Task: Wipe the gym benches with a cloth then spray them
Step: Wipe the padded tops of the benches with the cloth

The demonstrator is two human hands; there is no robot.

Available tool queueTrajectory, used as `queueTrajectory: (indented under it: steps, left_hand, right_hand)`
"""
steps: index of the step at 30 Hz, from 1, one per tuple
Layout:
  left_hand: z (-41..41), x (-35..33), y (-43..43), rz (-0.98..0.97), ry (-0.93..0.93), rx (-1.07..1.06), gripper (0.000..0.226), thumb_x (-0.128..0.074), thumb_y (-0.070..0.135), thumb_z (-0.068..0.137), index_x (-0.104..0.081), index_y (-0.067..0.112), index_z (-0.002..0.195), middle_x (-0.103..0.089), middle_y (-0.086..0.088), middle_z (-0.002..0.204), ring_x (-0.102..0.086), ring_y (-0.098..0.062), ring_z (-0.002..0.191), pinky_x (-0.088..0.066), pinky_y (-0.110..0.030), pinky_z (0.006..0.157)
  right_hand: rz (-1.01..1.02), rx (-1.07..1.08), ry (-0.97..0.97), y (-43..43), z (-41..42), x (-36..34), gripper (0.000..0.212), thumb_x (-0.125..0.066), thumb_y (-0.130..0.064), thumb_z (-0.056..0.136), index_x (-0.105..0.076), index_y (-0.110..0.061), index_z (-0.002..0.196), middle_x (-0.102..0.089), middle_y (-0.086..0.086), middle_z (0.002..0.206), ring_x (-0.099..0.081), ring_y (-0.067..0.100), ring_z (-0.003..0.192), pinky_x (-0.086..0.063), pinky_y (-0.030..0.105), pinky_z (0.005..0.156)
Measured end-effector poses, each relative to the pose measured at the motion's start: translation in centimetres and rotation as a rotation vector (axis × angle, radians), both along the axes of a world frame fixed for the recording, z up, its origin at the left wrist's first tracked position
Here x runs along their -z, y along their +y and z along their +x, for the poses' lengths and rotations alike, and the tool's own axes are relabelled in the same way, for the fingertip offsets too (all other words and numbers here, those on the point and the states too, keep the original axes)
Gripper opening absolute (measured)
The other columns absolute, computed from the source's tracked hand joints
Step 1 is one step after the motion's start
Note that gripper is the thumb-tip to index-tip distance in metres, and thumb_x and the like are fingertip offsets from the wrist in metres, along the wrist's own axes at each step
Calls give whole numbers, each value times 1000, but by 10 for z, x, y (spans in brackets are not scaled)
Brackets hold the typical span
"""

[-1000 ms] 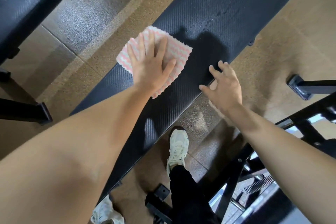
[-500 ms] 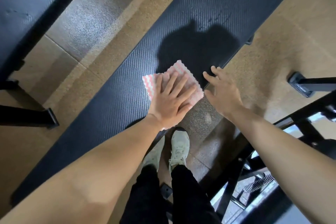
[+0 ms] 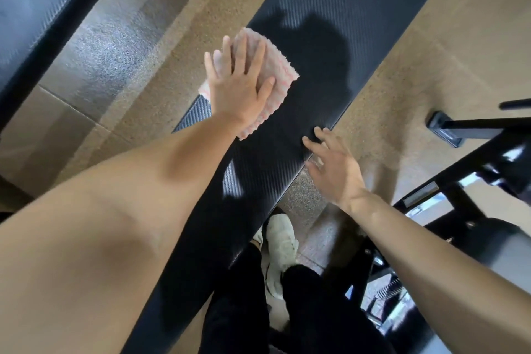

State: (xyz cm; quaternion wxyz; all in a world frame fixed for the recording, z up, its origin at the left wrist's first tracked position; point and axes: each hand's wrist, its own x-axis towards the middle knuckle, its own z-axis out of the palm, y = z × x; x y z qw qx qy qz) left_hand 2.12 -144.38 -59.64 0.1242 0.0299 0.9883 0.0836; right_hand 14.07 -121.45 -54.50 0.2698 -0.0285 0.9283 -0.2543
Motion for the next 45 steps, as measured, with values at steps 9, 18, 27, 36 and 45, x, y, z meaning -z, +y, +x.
queueTrajectory:
  steps: [9, 18, 27, 36, 45]
  left_hand:
    - [53, -6, 45, 52, -7, 225, 75, -20, 68, 100, -10, 30, 165, -8, -13, 172, -3, -38, 158, -7, -66, 122]
    - [69, -10, 73, -12, -99, 495, 82, -17, 75, 97, 2, 32, 164, 14, -9, 172, 12, -37, 157, 1, -67, 121]
    - [-52, -8, 67, -9, -99, 152, 78, -19, 78, 96, -2, 40, 163, 0, -9, 173, 0, -40, 158, -1, -71, 121]
    - [-120, -5, 107, -30, -114, -240, 79, -6, 73, 99, 11, 28, 163, 10, -9, 172, 9, -38, 158, 2, -66, 123]
    - [-41, -18, 173, 81, -147, 96, 81, -9, 73, 97, -4, 29, 165, 5, -17, 172, 9, -42, 157, -2, -66, 123]
  right_hand:
    - [43, 237, 108, 48, -58, -15, 44, -61, -14, 95, -59, -16, 139, -53, 5, 147, -45, 26, 138, -30, 31, 118]
    - [315, 174, 175, 85, -159, 10, 71, -62, -38, 96, -33, -12, 155, -18, 9, 166, -15, 32, 153, -27, 51, 119]
    - [245, 138, 122, 100, -171, 14, 76, -67, -49, 90, -38, -19, 153, -24, 2, 165, -28, 31, 148, -30, 48, 119]
    - [177, 123, 54, 111, -181, 11, 74, -70, -51, 87, -43, -26, 151, -25, -5, 164, -34, 22, 146, -40, 46, 113]
    - [-14, 87, -31, 139, -201, -5, 48, -56, -14, 97, -55, -26, 143, -39, -11, 156, -44, 12, 138, -42, 34, 110]
